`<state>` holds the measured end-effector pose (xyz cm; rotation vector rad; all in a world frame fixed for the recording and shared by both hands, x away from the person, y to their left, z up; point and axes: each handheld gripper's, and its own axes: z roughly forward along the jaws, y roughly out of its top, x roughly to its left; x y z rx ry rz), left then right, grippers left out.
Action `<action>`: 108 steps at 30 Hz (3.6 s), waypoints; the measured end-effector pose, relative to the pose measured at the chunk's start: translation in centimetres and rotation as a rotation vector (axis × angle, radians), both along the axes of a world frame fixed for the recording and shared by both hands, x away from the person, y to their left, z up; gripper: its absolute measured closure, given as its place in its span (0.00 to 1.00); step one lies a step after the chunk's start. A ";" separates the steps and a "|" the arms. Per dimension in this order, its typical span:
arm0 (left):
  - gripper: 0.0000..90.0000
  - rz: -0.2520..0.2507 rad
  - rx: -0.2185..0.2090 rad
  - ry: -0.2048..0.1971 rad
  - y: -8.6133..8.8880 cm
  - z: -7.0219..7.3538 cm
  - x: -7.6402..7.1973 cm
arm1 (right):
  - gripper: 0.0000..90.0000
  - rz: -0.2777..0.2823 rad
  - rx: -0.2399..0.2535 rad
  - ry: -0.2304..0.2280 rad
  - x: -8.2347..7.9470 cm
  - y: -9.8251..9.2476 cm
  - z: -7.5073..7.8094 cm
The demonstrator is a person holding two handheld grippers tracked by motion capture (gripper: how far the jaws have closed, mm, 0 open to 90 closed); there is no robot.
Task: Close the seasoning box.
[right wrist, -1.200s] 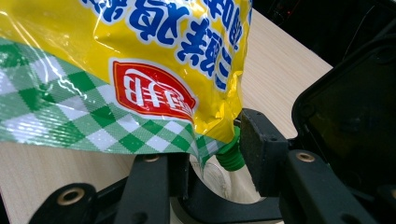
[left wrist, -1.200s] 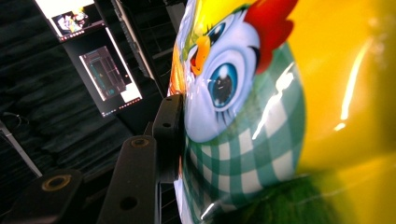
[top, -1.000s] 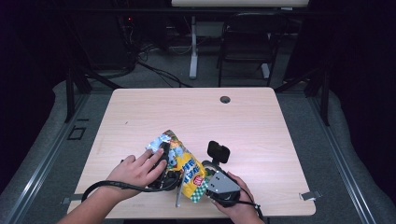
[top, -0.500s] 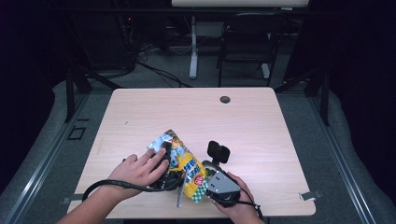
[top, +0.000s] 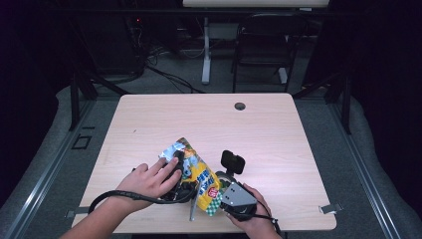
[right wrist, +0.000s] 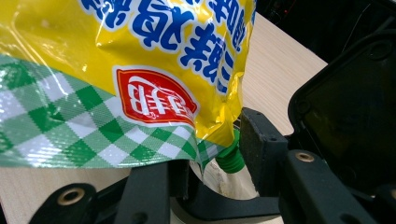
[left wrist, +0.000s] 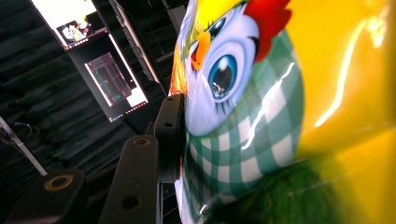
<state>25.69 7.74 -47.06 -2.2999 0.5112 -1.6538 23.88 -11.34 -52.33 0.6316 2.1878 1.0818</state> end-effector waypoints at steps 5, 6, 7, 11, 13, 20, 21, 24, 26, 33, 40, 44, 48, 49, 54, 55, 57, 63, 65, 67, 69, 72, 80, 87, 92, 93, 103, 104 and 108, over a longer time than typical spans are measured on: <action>0.69 0.007 0.002 0.015 -0.1 0.1 0.1 | 0.72 -0.003 0.000 0.001 0.0 0.0 0.0; 0.69 0.007 0.002 0.015 -0.1 0.1 0.1 | 0.72 -0.003 0.000 0.001 0.0 0.0 0.0; 0.69 0.008 -0.001 0.016 -0.1 0.1 0.1 | 0.72 -0.005 0.001 0.001 0.0 0.0 0.0; 0.69 0.001 0.000 0.001 -0.1 0.1 0.1 | 0.72 -0.009 0.003 0.004 0.1 -0.1 -0.1; 0.70 0.003 0.000 0.008 -0.2 0.1 0.1 | 0.72 -0.011 0.004 0.006 0.1 -0.1 -0.1; 0.70 0.001 0.006 0.012 -0.3 0.1 0.2 | 0.72 -0.016 0.015 0.013 0.3 -0.2 -0.1; 0.70 0.001 0.004 0.013 -0.3 0.1 0.2 | 0.72 -0.017 0.016 0.014 0.3 -0.2 -0.1; 0.70 -0.001 0.006 0.012 -0.3 0.1 0.2 | 0.72 -0.019 0.014 0.015 0.3 -0.2 -0.1; 0.70 -0.003 0.006 0.011 -0.3 0.1 0.2 | 0.72 -0.021 0.012 0.016 0.3 -0.2 -0.1; 0.70 -0.012 0.019 0.009 -0.5 0.3 0.3 | 0.72 -0.024 0.016 0.021 0.3 -0.2 -0.1; 0.70 -0.002 0.016 0.015 -0.6 0.3 0.4 | 0.72 -0.028 0.019 0.026 0.3 -0.3 -0.1; 0.70 -0.002 0.025 0.016 -0.7 0.4 0.4 | 0.73 -0.030 0.029 0.031 0.4 -0.4 -0.1; 0.70 -0.014 0.034 0.007 -0.7 0.6 0.4 | 0.73 -0.032 0.039 0.031 0.4 -0.3 -0.1; 0.70 -0.014 0.034 0.007 -0.7 0.6 0.4 | 0.73 -0.032 0.039 0.031 0.4 -0.3 -0.1; 0.70 -0.003 0.028 0.011 -0.6 0.5 0.3 | 0.73 -0.034 0.035 0.032 0.4 -0.2 -0.1; 0.70 -0.003 0.028 0.011 -0.6 0.5 0.3 | 0.73 -0.034 0.035 0.032 0.4 -0.2 -0.1; 0.70 0.003 0.032 0.025 -0.6 0.6 0.4 | 0.73 -0.036 0.035 0.031 0.4 -0.2 -0.1; 0.71 -0.016 0.038 -0.003 -0.7 0.8 0.3 | 0.74 -0.039 0.037 0.030 0.4 -0.1 -0.1; 0.71 -0.012 0.037 -0.007 -0.7 0.8 0.2 | 0.74 -0.038 0.037 0.032 0.4 -0.1 -0.1; 0.71 -0.002 0.033 0.015 -0.7 0.6 0.3 | 0.74 -0.037 0.033 0.033 0.4 -0.1 -0.2; 0.71 -0.003 0.034 0.015 -0.7 0.6 0.2 | 0.74 -0.037 0.030 0.033 0.4 -0.1 -0.2; 0.72 -0.007 0.031 0.007 -0.7 0.6 0.1 | 0.74 -0.037 0.033 0.033 0.4 -0.1 -0.2; 0.72 -0.015 0.050 -0.006 -0.8 0.8 0.0 | 0.75 -0.037 0.030 0.033 0.4 -0.1 -0.2; 0.73 -0.020 0.054 -0.007 -0.9 0.8 0.0 | 0.75 -0.036 0.031 0.034 0.4 -0.1 -0.2; 0.73 -0.008 0.045 0.010 -0.9 0.8 0.0 | 0.75 -0.035 0.033 0.033 0.3 -0.1 -0.2; 0.73 -0.011 0.046 0.008 -0.9 0.8 0.0 | 0.75 -0.035 0.030 0.032 0.3 -0.1 -0.2; 0.74 -0.011 0.056 0.008 -0.9 1.0 -0.1 | 0.75 -0.037 0.032 0.030 0.3 0.0 -0.2; 0.74 -0.024 0.074 -0.011 -1.0 1.1 -0.1 | 0.75 -0.037 0.032 0.030 0.3 0.0 -0.2; 0.74 -0.028 0.076 -0.013 -1.1 1.2 -0.1 | 0.75 -0.037 0.034 0.031 0.3 0.0 -0.2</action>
